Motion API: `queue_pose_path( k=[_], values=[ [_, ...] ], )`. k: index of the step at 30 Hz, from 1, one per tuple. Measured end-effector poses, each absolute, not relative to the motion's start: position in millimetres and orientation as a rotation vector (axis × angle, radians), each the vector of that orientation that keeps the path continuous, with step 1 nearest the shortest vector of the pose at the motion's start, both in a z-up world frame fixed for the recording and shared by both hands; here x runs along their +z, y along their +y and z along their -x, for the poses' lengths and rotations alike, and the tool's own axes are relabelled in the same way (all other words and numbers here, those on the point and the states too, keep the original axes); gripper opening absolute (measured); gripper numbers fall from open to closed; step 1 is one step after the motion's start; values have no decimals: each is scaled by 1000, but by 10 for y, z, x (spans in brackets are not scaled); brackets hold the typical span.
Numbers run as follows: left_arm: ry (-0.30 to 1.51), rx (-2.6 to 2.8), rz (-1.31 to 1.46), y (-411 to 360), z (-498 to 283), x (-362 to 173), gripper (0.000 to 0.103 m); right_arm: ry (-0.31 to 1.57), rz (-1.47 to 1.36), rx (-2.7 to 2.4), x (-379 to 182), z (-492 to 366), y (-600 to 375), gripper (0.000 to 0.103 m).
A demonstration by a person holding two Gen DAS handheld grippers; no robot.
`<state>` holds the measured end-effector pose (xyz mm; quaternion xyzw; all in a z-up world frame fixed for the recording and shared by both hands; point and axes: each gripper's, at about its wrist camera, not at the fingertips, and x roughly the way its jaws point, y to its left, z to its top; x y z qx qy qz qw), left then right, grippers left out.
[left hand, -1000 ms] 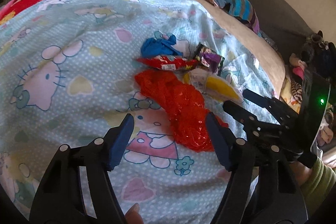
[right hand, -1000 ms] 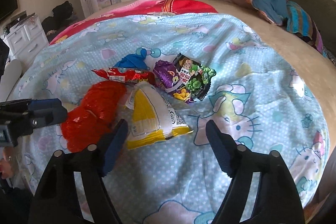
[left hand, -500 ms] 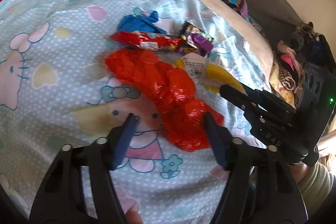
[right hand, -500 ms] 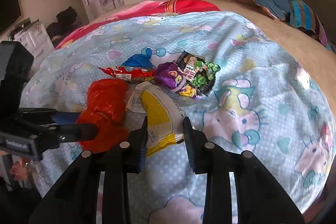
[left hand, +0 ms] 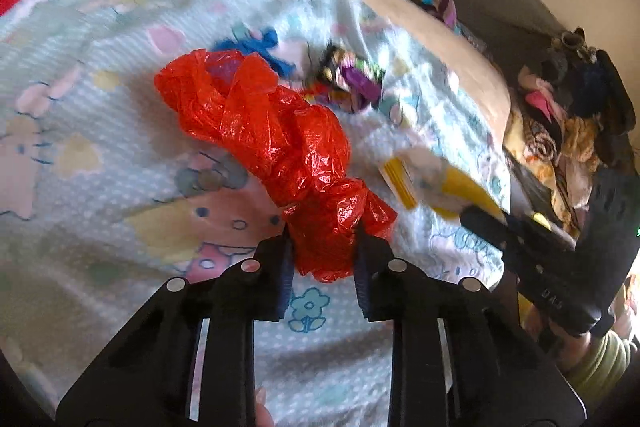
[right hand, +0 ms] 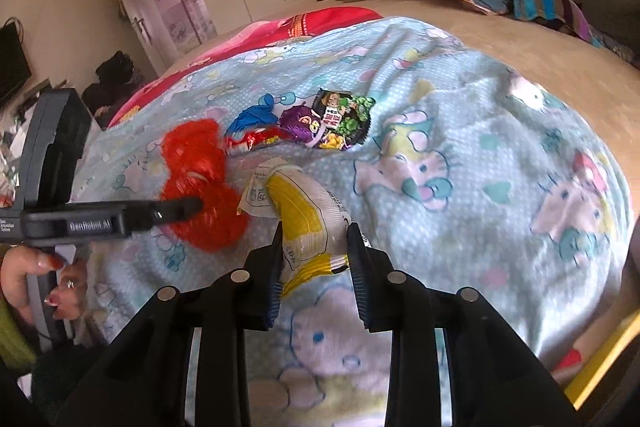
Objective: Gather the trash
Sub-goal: 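Grasp the red mesh bag with the left tool while the right tool grasps the yellow snack bag, then carry the red mesh bag and snack bag with both tools over the bin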
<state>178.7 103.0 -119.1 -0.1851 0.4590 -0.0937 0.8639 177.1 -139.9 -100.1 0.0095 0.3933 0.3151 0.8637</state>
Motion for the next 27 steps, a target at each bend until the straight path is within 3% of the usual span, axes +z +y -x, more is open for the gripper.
queue_pose_path(
  k=[9,27],
  values=[
    [842,-117,439,1179,-1374,-872,19,793,-73,669,-819,-1491,-1532,27],
    [755,-215,331,634,-1118,-448,19,703,-81,636,-399,-1197,-1872,27]
  ],
)
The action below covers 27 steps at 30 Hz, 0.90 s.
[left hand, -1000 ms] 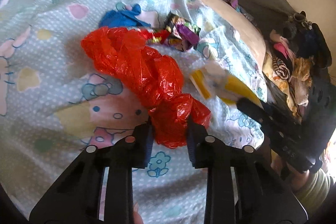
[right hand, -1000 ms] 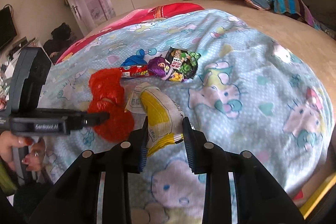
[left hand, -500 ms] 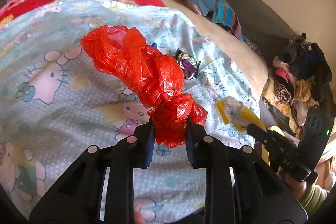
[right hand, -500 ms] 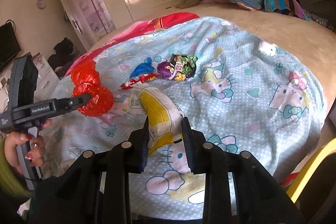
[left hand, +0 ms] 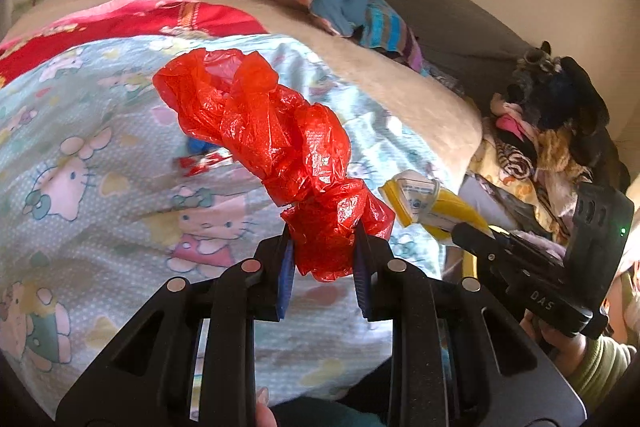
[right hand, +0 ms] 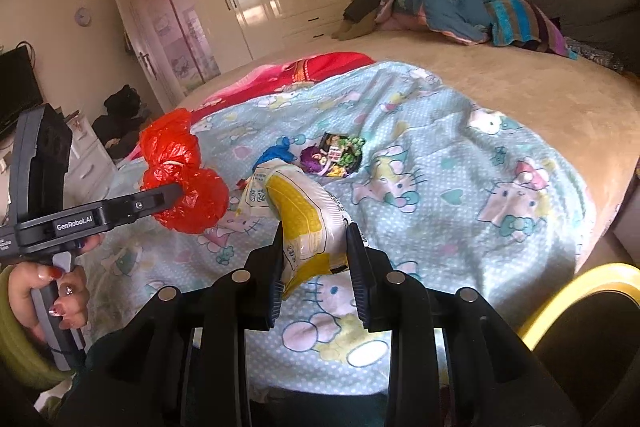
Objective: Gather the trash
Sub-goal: 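Carry the red mesh bag and snack bag with both tools over the bin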
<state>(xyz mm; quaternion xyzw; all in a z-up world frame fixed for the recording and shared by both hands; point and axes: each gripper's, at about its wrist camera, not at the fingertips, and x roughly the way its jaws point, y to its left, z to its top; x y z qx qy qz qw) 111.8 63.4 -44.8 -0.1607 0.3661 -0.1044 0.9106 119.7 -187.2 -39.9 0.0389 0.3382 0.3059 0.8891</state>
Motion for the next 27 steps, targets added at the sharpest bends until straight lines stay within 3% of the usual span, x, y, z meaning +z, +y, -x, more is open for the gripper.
queue_pose_path(
  k=[27],
  values=[
    [714,-381,236,-95,-968,-170,19,650,-125,493,-213,-932,-2702,27]
  ],
)
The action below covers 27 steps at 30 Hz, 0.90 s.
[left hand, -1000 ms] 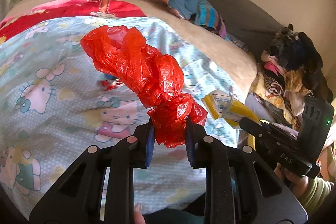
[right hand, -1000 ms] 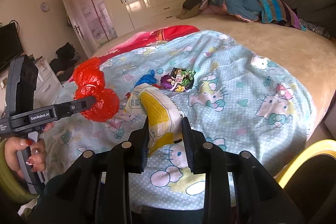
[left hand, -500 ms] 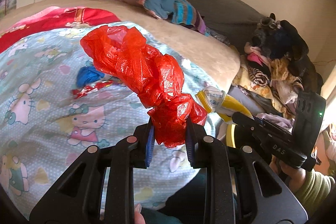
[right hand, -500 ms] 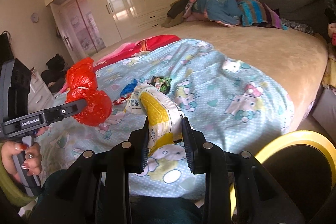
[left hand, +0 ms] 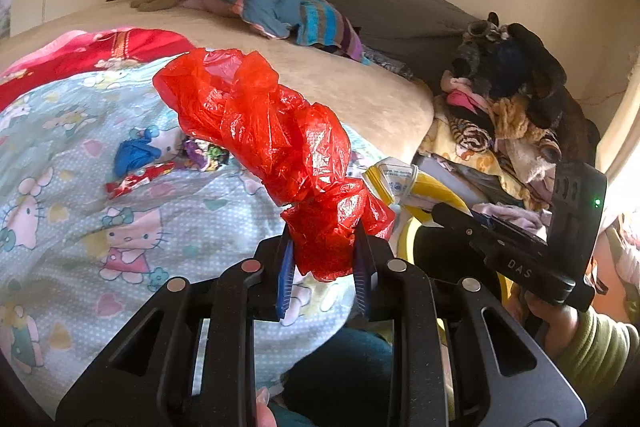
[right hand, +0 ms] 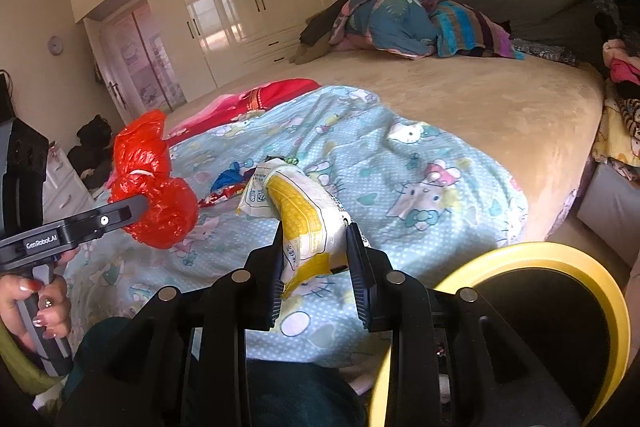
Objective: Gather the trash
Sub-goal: 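Carry the red mesh bag and snack bag with both tools over the bin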
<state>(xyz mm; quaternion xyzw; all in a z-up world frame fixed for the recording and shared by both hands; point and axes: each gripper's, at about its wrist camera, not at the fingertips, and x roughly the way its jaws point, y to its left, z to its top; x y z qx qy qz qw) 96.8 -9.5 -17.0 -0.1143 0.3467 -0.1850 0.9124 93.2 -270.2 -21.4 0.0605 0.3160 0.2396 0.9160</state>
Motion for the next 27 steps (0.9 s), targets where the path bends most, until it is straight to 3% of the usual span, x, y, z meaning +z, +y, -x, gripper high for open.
queue_pose_path(
  k=[27],
  values=[
    [730,-531,168,-749,-915,-164,19,664,-146,351,-227,-663,-3501,27]
  ],
)
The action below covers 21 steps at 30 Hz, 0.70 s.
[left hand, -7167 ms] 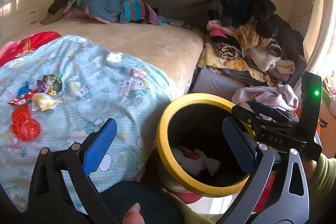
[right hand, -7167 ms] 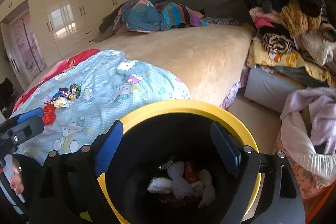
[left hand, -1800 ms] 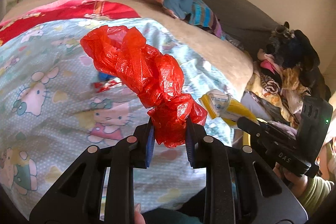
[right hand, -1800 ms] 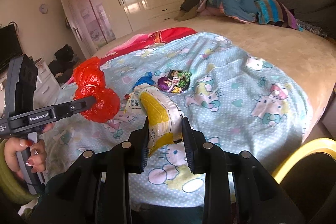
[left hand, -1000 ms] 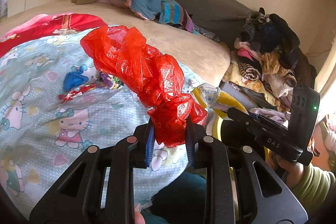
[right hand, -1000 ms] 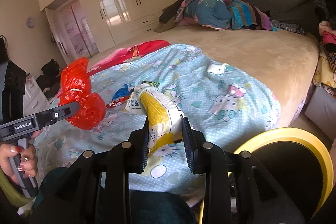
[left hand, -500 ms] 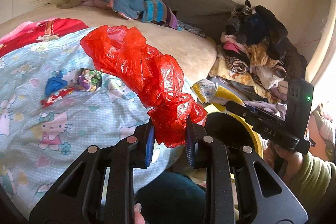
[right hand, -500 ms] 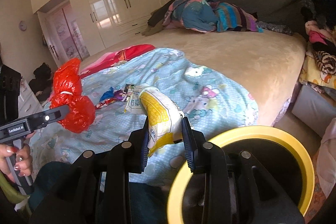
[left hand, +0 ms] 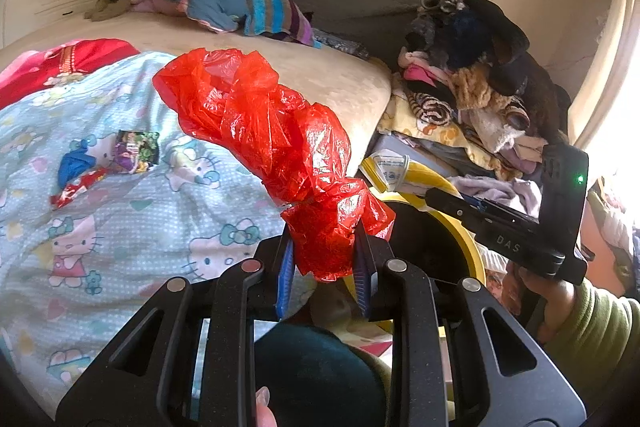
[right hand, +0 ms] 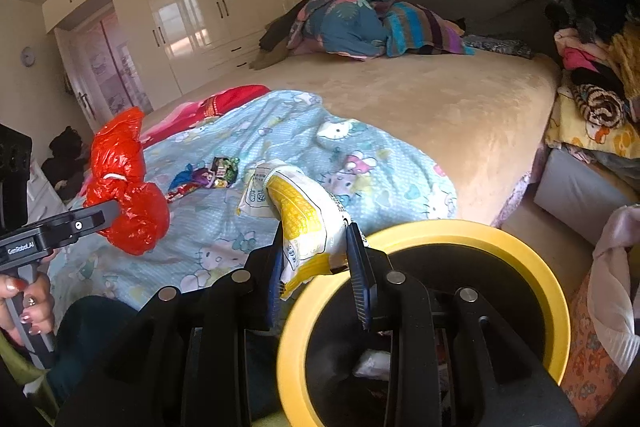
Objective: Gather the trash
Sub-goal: 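Carry the red mesh bag and snack bag with both tools over the bin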
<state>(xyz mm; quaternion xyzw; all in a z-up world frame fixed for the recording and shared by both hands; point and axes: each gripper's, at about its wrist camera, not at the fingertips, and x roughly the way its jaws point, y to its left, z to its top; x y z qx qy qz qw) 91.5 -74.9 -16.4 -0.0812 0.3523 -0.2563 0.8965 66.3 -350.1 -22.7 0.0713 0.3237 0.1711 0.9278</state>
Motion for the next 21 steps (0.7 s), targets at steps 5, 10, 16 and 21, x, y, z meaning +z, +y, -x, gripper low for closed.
queue_pose_path(
  k=[5,10,16,21],
  values=[
    [746,-561,156,-885,-912,-216,19,675,-161,311,-271,-604,-3653,27],
    [752,-602,127,-1087,-873,-241,19,682,-178,274,-323,-584,-3810,27],
    [774,-652,100,-1336,-822,-315,19,691,-198,230,-403,-574,-3987,27],
    [794,-694,74,-1560,-802,-376,19,702,-212,199,-481,-574,-4138,27]
  ],
)
